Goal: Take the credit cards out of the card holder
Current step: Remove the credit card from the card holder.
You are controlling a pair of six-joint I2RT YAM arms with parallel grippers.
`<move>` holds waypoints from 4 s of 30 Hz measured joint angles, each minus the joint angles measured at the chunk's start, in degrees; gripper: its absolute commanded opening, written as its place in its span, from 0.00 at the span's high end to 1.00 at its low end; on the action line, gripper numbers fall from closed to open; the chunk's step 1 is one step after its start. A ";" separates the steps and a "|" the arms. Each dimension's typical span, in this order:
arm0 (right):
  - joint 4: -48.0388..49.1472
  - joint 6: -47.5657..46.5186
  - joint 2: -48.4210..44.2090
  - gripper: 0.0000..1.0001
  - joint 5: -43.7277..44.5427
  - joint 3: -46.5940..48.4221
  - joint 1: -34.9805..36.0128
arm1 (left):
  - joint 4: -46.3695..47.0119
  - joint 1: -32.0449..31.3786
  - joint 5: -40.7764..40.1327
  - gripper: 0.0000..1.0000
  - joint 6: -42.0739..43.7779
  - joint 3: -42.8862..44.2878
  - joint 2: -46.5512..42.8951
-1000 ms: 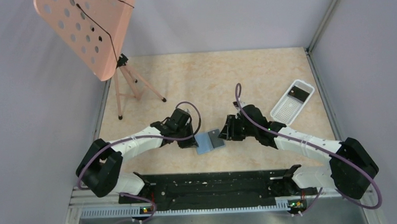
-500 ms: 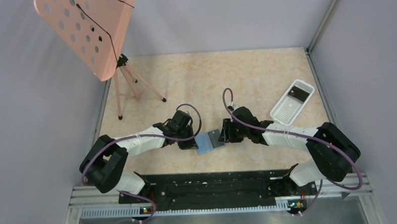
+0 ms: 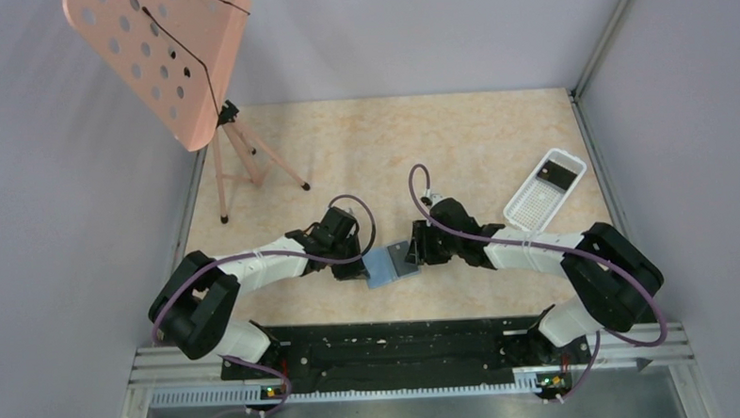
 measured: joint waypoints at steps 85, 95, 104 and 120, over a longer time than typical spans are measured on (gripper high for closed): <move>20.02 11.43 5.92 1.00 -11.56 -3.96 1.11 | -7.93 6.12 -4.13 1.00 -0.13 -1.05 -9.27; 23.47 13.03 6.95 0.87 -15.02 -3.96 1.14 | -7.85 7.52 -2.21 1.00 0.28 -1.07 -5.46; 25.40 14.03 9.07 0.80 -15.98 -2.32 3.48 | -7.37 8.07 -1.49 1.00 0.28 -1.81 -5.25; 27.54 14.38 11.17 0.58 -16.83 0.74 6.78 | -10.10 10.36 -4.66 1.00 0.31 -1.68 -11.08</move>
